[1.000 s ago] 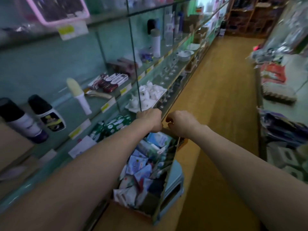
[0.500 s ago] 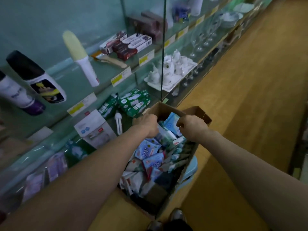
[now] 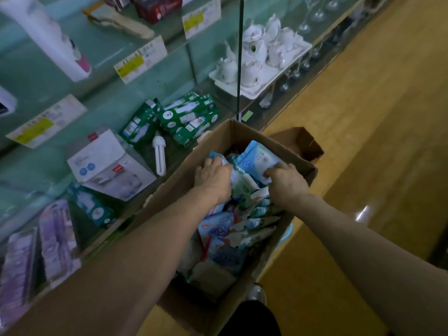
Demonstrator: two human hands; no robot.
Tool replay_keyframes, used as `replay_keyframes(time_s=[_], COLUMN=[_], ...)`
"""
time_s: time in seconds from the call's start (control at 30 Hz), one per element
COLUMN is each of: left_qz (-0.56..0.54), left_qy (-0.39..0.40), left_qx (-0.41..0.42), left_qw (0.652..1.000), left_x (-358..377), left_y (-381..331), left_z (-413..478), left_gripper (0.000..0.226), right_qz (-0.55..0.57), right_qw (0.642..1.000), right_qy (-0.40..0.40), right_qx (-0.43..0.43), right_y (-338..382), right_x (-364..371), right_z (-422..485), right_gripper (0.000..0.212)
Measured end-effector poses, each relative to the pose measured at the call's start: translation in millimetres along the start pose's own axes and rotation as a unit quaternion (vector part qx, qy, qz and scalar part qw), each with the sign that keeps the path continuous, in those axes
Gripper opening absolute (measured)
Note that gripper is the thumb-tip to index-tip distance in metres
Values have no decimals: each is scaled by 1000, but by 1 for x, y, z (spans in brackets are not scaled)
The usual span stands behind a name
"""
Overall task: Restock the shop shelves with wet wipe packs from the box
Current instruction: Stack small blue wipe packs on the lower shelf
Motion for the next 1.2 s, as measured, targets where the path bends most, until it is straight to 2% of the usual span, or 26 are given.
replay_keyframes(time_s=[0.1,0.2,0.3,0.4,0.5,0.63,0.73,0.93,1.1,1.2], left_qz=[15,33,53,97,155,196,204,209,194,168], left_qy=[-20,-9,8,-11,-18,27,28,59,-5,-40], left_qx=[37,67,75,86,84,58,60,52,50,45], left_qw=[999,997,996,992,984,979,977,975,980,984], left_x=[12,20,28,32,35,46,51,42,22,2], left_y=[-4,-9,-11,-14,-14,-7,-4,-8,-4,-1], left_z=[12,20,26,29,27,20,17,22,14,7], left_gripper=[56,59,62,57,51,47,49,41,46,36], right_qz=[17,29,35,31,3,-44,-63,-19,28,60], right_qw=[999,998,998,995,993,993,992,997,992,986], right_qy=[-44,-51,-48,-87,-109,-101,-103,-66,-121,-152], right_qx=[12,25,38,43,37,33,27,17,6,18], right_y=[-4,-6,-5,-5,-8,-10,-7,-6,-7,-1], right_x=[3,10,18,25,29,32,38,41,23,0], right_z=[10,20,27,30,33,36,37,35,17,6], right_gripper=[51,56,63,68,60,41,38,36,26,14])
Point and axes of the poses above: each hand's wrist, its own z-axis towards the middle knuckle, its own x-axis out of the palm, y = z × x, the point moved 1 cm from there along z, towards the middle knuckle, and after that the axes turned 12 degrees about -y, right-handed, at the moved point
